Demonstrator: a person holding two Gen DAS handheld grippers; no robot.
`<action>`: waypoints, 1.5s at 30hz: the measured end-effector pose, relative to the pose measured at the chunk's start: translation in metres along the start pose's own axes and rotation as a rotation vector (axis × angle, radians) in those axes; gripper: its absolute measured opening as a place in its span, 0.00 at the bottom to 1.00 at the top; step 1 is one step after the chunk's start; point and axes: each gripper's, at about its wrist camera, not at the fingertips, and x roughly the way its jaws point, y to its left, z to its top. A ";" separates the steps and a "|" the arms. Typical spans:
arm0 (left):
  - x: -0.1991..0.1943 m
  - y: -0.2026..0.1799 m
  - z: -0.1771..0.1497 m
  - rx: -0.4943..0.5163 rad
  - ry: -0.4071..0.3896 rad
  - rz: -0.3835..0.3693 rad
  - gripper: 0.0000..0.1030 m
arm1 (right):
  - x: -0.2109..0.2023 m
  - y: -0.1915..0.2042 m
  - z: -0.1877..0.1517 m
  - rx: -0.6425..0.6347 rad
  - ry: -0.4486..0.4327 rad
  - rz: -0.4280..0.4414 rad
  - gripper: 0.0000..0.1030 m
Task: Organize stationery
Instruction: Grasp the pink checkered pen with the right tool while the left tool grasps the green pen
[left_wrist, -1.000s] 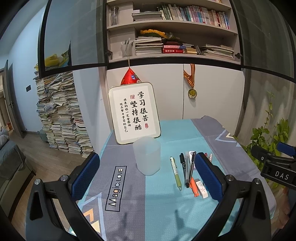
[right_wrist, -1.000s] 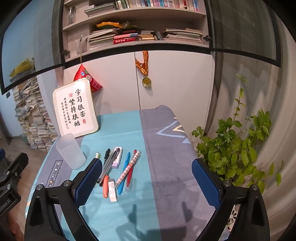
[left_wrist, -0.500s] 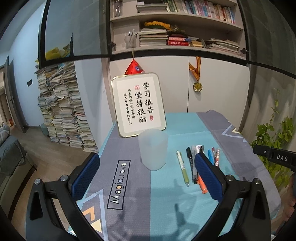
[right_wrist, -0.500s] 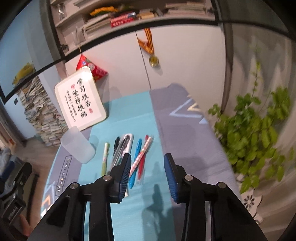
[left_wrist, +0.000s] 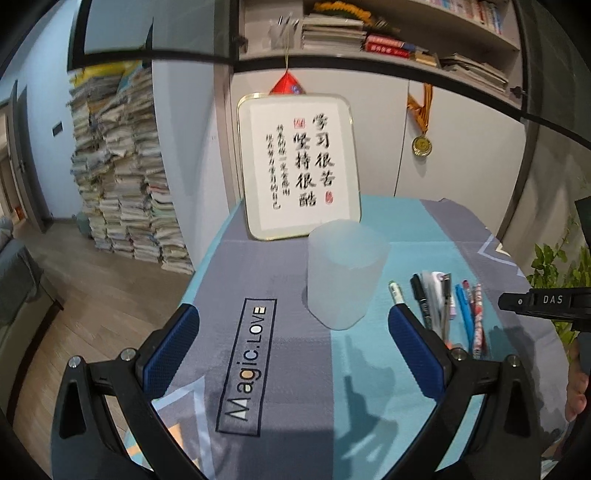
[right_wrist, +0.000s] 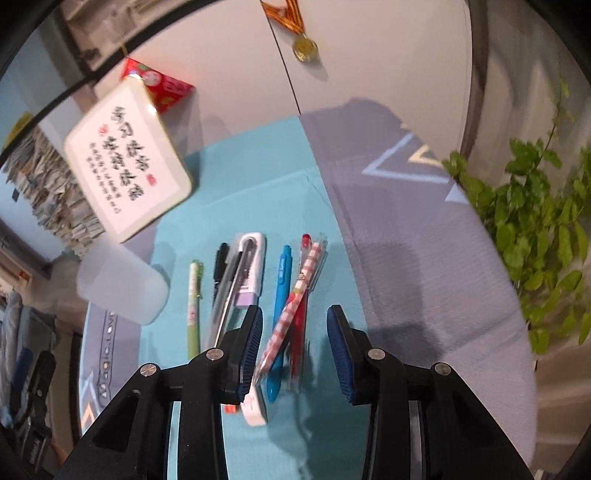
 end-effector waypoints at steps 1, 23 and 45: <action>0.005 0.002 0.001 -0.004 0.007 -0.005 0.99 | 0.004 -0.001 0.002 0.006 0.009 -0.002 0.38; 0.052 -0.049 -0.003 0.125 0.134 -0.209 0.77 | 0.060 0.002 0.020 0.011 0.103 -0.006 0.13; 0.123 -0.111 -0.005 0.156 0.388 -0.134 0.42 | 0.038 -0.063 0.012 0.034 0.052 0.120 0.12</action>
